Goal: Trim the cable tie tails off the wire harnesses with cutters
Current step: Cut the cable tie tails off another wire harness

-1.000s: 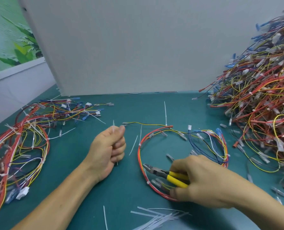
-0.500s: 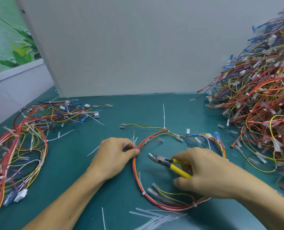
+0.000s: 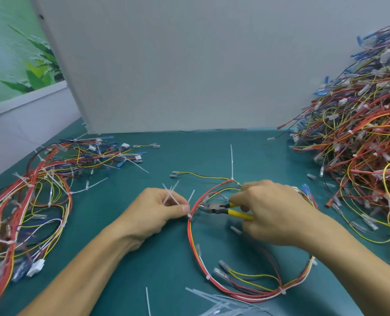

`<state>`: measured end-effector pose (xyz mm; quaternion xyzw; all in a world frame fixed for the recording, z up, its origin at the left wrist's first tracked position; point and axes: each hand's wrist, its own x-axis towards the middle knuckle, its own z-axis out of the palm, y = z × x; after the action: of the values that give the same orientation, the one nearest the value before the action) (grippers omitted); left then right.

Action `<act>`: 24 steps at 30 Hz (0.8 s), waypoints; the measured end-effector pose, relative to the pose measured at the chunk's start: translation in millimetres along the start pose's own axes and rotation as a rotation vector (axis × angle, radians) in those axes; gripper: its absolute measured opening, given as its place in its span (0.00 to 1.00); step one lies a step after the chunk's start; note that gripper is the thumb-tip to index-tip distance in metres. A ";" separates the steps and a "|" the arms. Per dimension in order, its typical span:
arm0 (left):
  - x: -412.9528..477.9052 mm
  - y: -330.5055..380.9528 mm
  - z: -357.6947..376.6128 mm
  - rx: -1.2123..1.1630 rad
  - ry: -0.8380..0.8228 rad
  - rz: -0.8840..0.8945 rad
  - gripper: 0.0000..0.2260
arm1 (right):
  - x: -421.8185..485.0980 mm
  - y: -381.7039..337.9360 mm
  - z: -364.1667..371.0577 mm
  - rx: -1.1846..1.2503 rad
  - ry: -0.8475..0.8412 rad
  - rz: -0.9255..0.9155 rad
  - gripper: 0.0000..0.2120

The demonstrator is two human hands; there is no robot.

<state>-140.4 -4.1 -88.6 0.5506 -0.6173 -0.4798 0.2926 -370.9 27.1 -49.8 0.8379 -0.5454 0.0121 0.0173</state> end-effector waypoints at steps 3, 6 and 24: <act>2.6 -1.9 -1.4 -0.009 -0.007 -0.001 0.06 | 1.1 -3.4 8.6 0.021 0.032 -0.014 0.07; 3.0 -1.2 -1.2 -0.007 -0.030 -0.009 0.07 | 2.6 -4.1 13.3 0.043 0.046 -0.039 0.03; 4.0 -3.8 -1.1 -0.033 -0.035 -0.001 0.07 | 3.0 -11.2 13.2 -0.061 0.034 -0.061 0.07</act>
<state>-138.8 -8.0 -92.4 0.5375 -0.6140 -0.4998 0.2904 -359.4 28.4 -63.1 0.8528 -0.5195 0.0091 0.0527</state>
